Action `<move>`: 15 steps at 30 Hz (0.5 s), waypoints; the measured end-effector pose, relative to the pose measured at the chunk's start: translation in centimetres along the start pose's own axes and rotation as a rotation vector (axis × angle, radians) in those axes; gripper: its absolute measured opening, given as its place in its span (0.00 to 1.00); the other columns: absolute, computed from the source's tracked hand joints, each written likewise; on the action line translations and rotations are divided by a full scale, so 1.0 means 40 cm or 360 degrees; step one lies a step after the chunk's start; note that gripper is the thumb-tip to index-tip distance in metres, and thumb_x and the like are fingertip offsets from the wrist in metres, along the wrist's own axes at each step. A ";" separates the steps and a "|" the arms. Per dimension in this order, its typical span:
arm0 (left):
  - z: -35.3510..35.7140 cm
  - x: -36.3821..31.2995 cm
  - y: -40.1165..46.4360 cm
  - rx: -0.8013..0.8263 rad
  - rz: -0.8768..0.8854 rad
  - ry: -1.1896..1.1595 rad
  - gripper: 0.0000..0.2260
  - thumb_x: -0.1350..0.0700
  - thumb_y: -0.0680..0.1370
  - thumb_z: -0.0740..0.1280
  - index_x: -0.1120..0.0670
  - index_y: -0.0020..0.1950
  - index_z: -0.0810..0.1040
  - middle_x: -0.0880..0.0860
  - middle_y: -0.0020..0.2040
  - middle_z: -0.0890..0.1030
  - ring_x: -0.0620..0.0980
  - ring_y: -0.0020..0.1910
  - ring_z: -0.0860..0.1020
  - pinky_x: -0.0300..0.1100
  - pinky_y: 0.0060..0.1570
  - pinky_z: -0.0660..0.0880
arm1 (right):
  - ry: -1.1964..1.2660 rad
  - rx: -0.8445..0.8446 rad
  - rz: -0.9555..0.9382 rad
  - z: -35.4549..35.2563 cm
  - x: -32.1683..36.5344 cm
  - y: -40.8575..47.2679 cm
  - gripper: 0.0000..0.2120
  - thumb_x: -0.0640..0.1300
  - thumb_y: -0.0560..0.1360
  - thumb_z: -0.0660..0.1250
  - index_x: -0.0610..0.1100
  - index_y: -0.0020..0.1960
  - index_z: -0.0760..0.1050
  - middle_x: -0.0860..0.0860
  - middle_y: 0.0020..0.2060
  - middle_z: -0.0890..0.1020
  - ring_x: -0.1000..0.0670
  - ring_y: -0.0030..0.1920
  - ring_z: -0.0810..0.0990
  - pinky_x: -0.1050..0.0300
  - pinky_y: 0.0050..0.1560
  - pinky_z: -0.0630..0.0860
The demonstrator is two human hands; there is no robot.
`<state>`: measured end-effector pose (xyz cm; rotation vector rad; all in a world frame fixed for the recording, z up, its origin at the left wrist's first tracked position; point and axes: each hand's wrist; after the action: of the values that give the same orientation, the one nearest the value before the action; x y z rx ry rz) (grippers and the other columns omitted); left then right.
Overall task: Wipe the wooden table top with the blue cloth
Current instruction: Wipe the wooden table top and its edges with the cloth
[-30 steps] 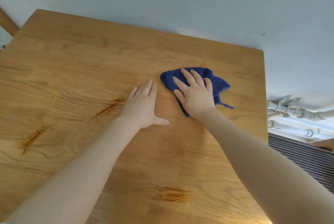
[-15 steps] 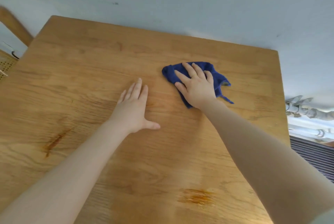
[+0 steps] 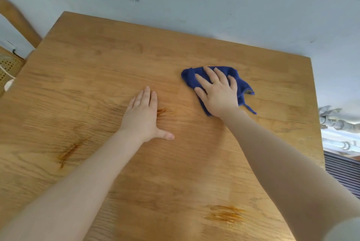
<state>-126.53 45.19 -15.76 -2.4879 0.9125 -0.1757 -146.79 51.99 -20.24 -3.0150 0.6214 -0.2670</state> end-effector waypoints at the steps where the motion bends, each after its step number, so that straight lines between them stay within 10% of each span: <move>1: 0.000 0.002 -0.001 0.0003 0.0002 -0.0013 0.62 0.28 0.60 0.68 0.58 0.76 0.37 0.57 0.76 0.36 0.53 0.76 0.40 0.45 0.73 0.41 | -0.0052 0.0027 0.0004 -0.001 0.002 0.012 0.21 0.58 0.79 0.49 0.58 0.71 0.61 0.51 0.75 0.57 0.45 0.74 0.52 0.40 0.71 0.48; 11: -0.013 0.003 -0.002 -0.0022 0.0017 0.0005 0.61 0.26 0.59 0.66 0.58 0.77 0.39 0.57 0.77 0.38 0.52 0.77 0.42 0.45 0.73 0.43 | -0.0092 0.0053 -0.0588 0.004 0.035 -0.130 0.22 0.57 0.77 0.50 0.53 0.67 0.70 0.49 0.68 0.71 0.42 0.67 0.69 0.38 0.62 0.64; 15: -0.005 0.006 0.002 -0.0002 0.0040 0.0078 0.62 0.25 0.58 0.65 0.59 0.76 0.38 0.58 0.77 0.38 0.53 0.76 0.42 0.45 0.73 0.44 | -0.0097 0.0089 -0.0166 -0.014 0.015 0.015 0.23 0.58 0.79 0.45 0.56 0.72 0.60 0.53 0.74 0.59 0.46 0.74 0.55 0.40 0.69 0.54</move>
<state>-126.45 44.88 -15.62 -2.4821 0.9641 -0.2290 -146.57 51.20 -19.66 -2.9932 0.4455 -0.1927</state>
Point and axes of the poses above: each hand's wrist, its own y-axis towards the middle knuckle, its own z-axis out of the palm, x = y × z
